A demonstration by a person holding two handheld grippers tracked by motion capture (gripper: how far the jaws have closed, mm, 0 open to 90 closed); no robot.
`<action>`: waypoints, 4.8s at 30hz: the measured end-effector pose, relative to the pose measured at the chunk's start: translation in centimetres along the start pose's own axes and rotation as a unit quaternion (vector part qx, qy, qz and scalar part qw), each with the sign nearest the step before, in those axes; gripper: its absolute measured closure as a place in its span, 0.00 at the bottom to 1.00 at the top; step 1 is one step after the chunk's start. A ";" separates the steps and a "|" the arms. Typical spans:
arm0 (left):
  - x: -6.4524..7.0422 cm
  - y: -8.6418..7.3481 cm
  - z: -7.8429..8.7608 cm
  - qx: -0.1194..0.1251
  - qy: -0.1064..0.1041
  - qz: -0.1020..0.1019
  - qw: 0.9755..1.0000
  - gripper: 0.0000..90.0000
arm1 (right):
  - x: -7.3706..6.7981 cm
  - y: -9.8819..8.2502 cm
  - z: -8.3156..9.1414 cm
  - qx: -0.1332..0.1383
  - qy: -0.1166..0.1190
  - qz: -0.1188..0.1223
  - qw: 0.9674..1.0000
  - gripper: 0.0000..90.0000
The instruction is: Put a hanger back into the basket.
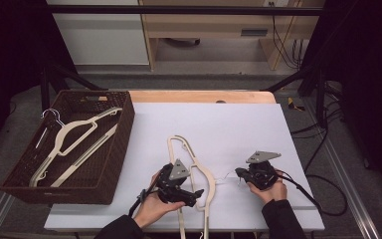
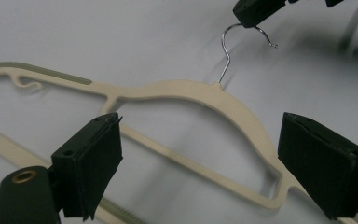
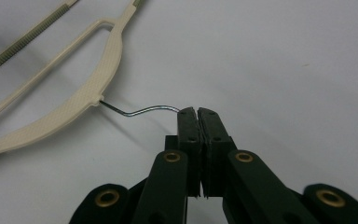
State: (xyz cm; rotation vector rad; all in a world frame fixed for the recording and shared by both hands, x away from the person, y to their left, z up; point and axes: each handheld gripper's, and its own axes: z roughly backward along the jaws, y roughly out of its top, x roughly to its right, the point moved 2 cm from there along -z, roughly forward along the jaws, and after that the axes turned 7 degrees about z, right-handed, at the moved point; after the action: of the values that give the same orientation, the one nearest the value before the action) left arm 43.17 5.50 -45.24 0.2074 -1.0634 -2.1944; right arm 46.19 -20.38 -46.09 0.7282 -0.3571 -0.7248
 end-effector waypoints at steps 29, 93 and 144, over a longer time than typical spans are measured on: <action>2.9 -0.2 -5.4 -0.080 -0.017 0.037 0.996 0.62 | -0.1 0.6 1.0 0.018 0.001 0.018 1.000 0.99; -5.0 3.6 12.0 0.048 0.038 -0.002 0.998 0.96 | 1.9 0.5 4.6 0.174 -0.034 -0.042 0.983 0.24; -23.5 2.0 29.9 0.131 0.127 0.050 0.982 0.96 | 2.1 0.4 4.8 0.167 -0.057 -0.042 0.983 0.07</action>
State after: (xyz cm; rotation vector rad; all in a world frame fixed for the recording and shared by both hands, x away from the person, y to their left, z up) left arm 49.60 38.60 -27.54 0.5249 -1.1853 -1.8748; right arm 45.31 -23.94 -42.36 1.0260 -0.5635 -0.7985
